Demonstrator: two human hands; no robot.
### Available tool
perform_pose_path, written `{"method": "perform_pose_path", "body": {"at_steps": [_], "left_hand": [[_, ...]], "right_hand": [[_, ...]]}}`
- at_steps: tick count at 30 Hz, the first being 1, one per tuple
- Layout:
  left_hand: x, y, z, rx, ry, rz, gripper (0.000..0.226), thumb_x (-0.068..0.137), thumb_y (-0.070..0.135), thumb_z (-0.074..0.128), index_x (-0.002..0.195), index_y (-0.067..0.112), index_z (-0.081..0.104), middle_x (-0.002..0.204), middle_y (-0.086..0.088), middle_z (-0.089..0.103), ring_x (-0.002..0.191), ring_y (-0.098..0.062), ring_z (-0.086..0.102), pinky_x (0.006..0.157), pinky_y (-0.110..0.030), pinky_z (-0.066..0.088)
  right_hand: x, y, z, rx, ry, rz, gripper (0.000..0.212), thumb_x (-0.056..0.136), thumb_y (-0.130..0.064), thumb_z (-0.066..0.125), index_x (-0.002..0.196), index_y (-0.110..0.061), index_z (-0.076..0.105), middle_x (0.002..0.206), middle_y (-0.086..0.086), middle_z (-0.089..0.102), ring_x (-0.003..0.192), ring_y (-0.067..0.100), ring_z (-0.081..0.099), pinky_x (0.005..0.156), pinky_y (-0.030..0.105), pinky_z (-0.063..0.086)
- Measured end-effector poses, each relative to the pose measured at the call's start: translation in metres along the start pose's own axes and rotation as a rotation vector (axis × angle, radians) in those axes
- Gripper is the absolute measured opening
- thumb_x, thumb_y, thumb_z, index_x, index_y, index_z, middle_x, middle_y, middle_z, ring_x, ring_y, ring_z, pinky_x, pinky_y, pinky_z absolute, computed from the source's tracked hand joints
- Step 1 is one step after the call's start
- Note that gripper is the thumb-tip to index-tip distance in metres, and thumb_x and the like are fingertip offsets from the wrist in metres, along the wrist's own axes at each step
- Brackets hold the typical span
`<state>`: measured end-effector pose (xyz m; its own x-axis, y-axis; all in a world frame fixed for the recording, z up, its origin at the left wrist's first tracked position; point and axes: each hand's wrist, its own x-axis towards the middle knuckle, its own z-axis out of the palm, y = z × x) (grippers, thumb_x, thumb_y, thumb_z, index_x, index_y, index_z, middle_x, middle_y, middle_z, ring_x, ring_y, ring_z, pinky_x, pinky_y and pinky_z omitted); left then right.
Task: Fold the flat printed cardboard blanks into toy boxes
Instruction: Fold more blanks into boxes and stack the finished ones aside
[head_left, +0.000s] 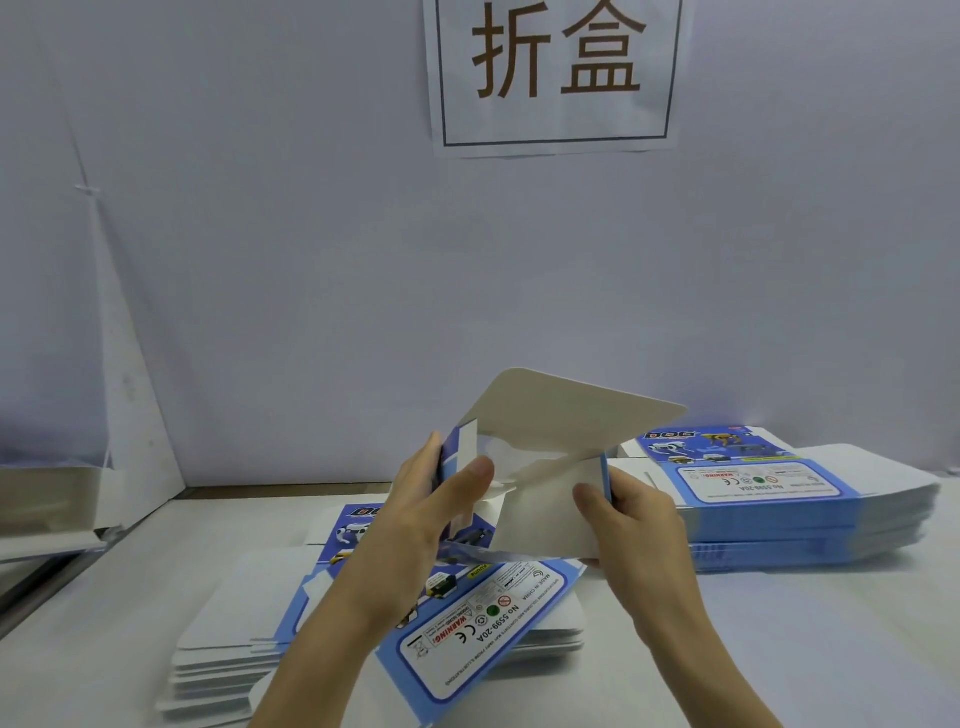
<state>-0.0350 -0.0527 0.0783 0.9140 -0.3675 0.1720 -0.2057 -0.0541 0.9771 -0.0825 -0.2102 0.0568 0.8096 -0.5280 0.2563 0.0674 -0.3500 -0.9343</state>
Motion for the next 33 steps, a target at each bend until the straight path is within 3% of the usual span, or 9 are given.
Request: {"method": "perform_pose_path", "body": {"at_steps": [3,6,9,12,16,20,22,28,33], "left_hand": [[-0.004,0.001,-0.001,0.046,0.025,-0.01,0.02,0.092,0.029,0.051,0.11,0.034,0.046,0.133,-0.006,0.05,0.081,0.0,0.06,0.053,-0.006,0.047],[-0.016,-0.003,-0.002,0.083,0.023,0.038,0.035,0.082,0.041,0.057,0.114,0.04,0.045,0.121,0.002,0.056,0.08,-0.003,0.067,0.054,-0.01,0.049],[-0.018,-0.01,0.003,0.365,0.319,0.181,0.023,0.1,0.014,0.042,0.106,0.036,0.047,0.086,0.004,0.06,0.063,0.006,0.06,0.047,-0.006,0.041],[-0.016,-0.012,0.004,0.545,0.496,0.218,0.018,0.102,0.019,0.036,0.095,0.03,0.047,0.067,0.009,0.053,0.052,-0.004,0.051,0.046,-0.009,0.039],[-0.016,-0.014,0.002,0.661,0.495,0.23,0.026,0.103,0.028,0.03,0.11,0.019,0.054,0.078,0.0,0.063,0.061,-0.006,0.054,0.048,-0.011,0.04],[-0.02,-0.01,0.011,0.659,0.53,0.334,0.042,0.099,0.033,0.029,0.13,0.016,0.053,0.081,0.003,0.063,0.066,-0.008,0.057,0.054,-0.01,0.04],[-0.021,-0.008,0.012,0.701,0.508,0.357,0.051,0.094,0.044,0.026,0.134,0.021,0.048,0.099,0.002,0.069,0.079,-0.008,0.06,0.059,-0.011,0.04],[-0.019,-0.01,0.008,0.762,0.489,0.343,0.043,0.101,0.03,0.036,0.142,0.023,0.046,0.093,0.004,0.066,0.068,-0.004,0.056,0.058,-0.01,0.042],[-0.02,-0.008,0.006,0.781,0.546,0.38,0.041,0.098,0.025,0.042,0.137,0.014,0.053,0.088,-0.005,0.068,0.063,-0.008,0.053,0.05,-0.012,0.037]], "right_hand": [[0.001,0.001,0.001,0.004,0.002,0.0,0.02,0.094,-0.012,0.053,0.093,0.006,0.062,0.092,0.026,0.064,0.078,0.041,0.058,0.072,0.06,0.051],[0.001,0.004,0.002,-0.003,-0.016,-0.013,0.018,0.095,-0.014,0.053,0.092,0.0,0.064,0.091,0.022,0.065,0.08,0.031,0.059,0.076,0.055,0.053],[-0.004,0.005,0.005,-0.039,-0.048,-0.114,0.027,0.096,-0.013,0.051,0.074,-0.02,0.064,0.074,0.002,0.065,0.066,0.001,0.055,0.054,0.018,0.045],[-0.008,0.002,0.006,0.039,-0.098,-0.164,0.032,0.095,-0.014,0.053,0.07,-0.031,0.063,0.067,-0.01,0.066,0.068,-0.006,0.056,0.051,0.011,0.043],[-0.006,0.001,0.003,0.085,-0.055,-0.169,0.031,0.095,-0.018,0.053,0.066,-0.026,0.06,0.062,-0.009,0.062,0.064,0.011,0.054,0.053,0.017,0.041],[-0.005,0.004,0.003,0.039,0.039,-0.194,0.03,0.098,-0.01,0.048,0.068,-0.007,0.053,0.058,-0.002,0.047,0.055,0.001,0.042,0.047,0.015,0.033],[-0.005,0.001,0.001,0.101,-0.003,-0.183,0.026,0.097,-0.013,0.052,0.073,-0.02,0.06,0.064,-0.008,0.057,0.059,-0.002,0.05,0.049,0.012,0.039],[-0.003,0.003,0.0,0.168,-0.035,-0.095,0.046,0.095,-0.007,0.049,0.128,-0.038,0.046,0.099,-0.002,0.064,0.084,0.018,0.059,0.072,0.027,0.053],[-0.005,0.0,-0.002,0.138,-0.004,-0.152,0.029,0.091,-0.001,0.052,0.089,-0.03,0.055,0.086,-0.007,0.062,0.074,0.005,0.056,0.053,0.006,0.044]]}}
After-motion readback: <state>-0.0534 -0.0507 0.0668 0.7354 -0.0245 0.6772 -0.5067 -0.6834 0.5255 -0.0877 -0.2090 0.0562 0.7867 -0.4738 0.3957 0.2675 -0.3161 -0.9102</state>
